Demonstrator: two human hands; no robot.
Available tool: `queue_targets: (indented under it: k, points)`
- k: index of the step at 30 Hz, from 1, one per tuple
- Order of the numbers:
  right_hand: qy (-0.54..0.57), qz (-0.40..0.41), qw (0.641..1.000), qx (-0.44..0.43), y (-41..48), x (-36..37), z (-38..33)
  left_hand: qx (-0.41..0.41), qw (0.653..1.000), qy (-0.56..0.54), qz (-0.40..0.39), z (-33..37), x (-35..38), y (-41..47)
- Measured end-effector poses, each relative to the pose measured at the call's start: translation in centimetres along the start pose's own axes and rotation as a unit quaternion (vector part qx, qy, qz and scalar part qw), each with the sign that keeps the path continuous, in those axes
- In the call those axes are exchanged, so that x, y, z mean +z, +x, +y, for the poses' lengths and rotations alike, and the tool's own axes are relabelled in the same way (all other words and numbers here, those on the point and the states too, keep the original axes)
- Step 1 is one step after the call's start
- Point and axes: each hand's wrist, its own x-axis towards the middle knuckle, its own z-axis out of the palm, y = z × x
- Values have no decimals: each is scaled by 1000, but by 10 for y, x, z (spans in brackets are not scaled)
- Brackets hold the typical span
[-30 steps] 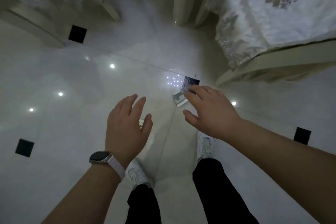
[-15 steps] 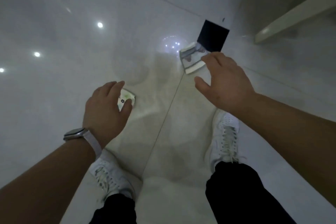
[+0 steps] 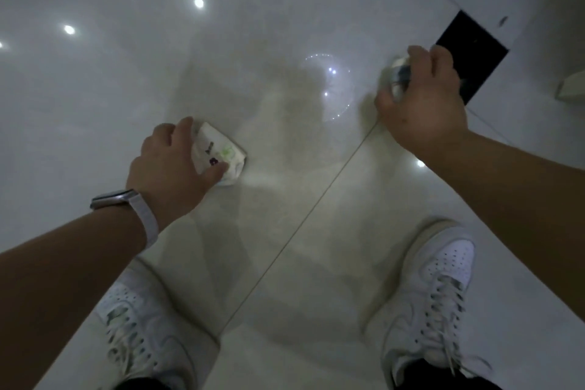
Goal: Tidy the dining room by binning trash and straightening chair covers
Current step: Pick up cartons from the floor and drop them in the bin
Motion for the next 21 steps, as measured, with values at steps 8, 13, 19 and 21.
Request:
queue_targets:
  k: [8,13,19,21]
  points:
    - [16,-39,999,18,-1,-1,1,-6,995,-77,-56,7,2,13]
    - [61,-52,996,36,0,-9,-1,-18,994,-84,-64,23,-2,18]
    - [14,-58,998,33,-6,-21,-2,13,994,-106,-2,34,-4,12]
    - [3,-61,998,34,-12,-25,-2,-16,989,-146,6,36,-8,9]
